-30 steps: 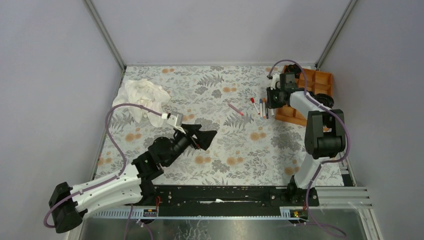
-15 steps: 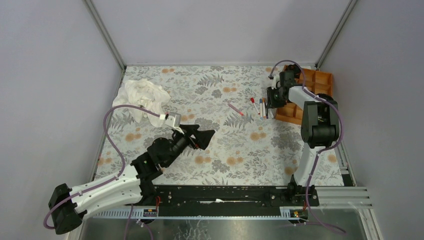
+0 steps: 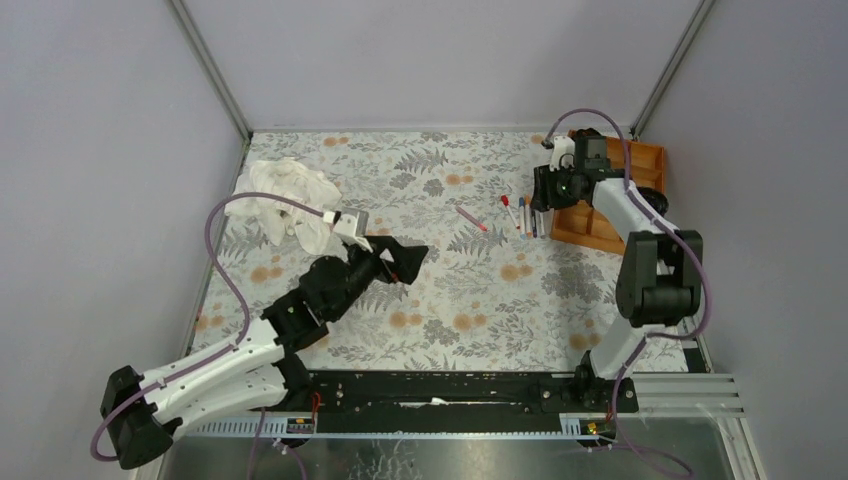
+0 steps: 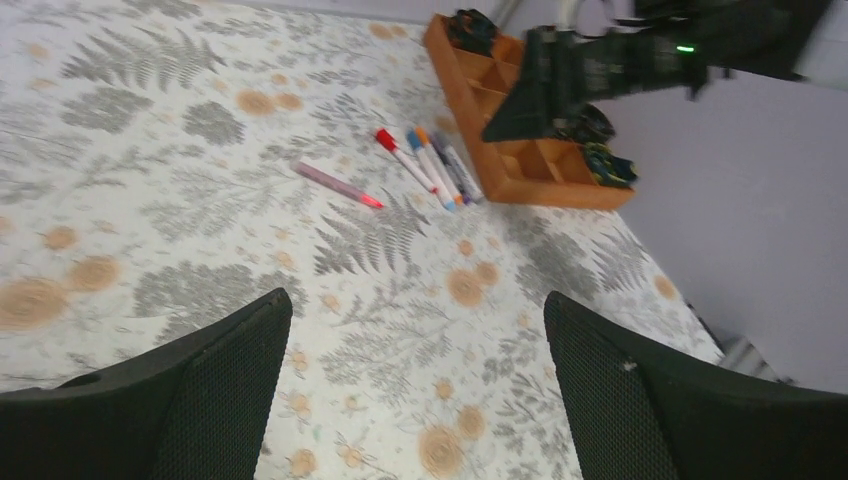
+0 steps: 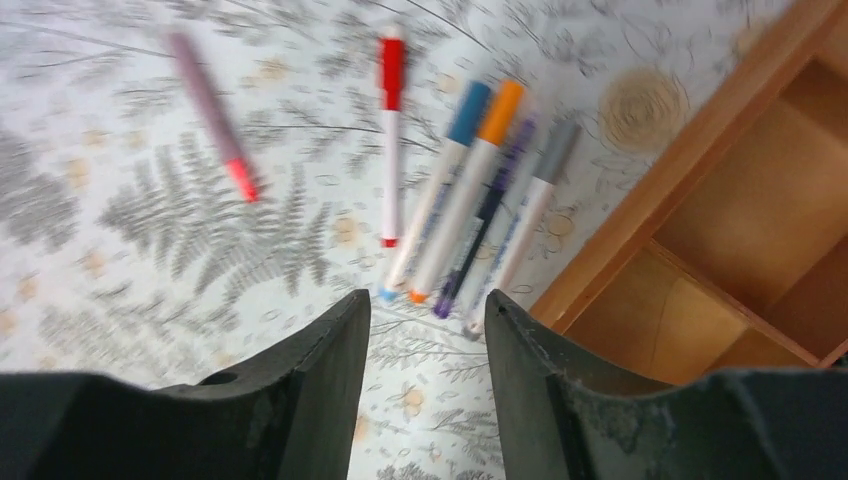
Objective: Insert the pens into the pen caps
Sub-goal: Place the pen at the center of the board.
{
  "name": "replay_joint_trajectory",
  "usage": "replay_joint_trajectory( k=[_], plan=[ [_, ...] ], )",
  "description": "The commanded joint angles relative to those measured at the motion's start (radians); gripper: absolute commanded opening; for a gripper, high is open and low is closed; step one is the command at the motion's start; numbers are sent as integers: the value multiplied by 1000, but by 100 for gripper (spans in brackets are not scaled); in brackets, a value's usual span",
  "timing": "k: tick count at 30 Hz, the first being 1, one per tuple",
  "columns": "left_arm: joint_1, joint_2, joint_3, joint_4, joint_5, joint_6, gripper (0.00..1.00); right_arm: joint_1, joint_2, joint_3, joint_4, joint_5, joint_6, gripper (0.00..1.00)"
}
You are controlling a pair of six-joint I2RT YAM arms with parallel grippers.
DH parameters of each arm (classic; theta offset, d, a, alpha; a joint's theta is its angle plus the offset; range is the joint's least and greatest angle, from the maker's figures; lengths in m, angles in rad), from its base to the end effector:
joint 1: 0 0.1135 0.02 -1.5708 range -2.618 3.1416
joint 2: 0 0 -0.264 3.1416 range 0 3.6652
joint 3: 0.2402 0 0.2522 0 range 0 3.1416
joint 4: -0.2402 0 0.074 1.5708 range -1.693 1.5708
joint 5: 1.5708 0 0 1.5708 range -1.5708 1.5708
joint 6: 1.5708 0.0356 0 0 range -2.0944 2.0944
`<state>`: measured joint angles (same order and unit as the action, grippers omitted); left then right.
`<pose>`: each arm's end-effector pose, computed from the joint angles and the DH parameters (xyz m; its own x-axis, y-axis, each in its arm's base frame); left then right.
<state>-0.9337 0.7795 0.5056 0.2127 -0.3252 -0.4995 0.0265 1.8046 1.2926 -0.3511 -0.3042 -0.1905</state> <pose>0.1232 -0.1474 0.2840 -0.3059 -0.3496 -0.8855 0.4847 0.7434 -0.4609 0.3939 0.0211 0.2206 -0.7042 -0.1994 -0.6814 -0.3598 0.9276 0.1004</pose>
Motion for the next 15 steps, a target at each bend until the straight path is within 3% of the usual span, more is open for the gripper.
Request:
replay_joint_trajectory(
  k=[1,7,12,15],
  plan=[
    [97,77,140,-149,30,90,99,-4,-170,-23,-18,-308,-165,54],
    [347,253,321,-320,296,141,99,-4,-302,-98,-6,-705,-244,56],
    [598,510,515,-559,537,264,98,-4,-360,-162,36,-851,-267,56],
    [684,696,658,-710,520,383,90,-4,-360,-169,29,-887,-271,56]
  ],
)
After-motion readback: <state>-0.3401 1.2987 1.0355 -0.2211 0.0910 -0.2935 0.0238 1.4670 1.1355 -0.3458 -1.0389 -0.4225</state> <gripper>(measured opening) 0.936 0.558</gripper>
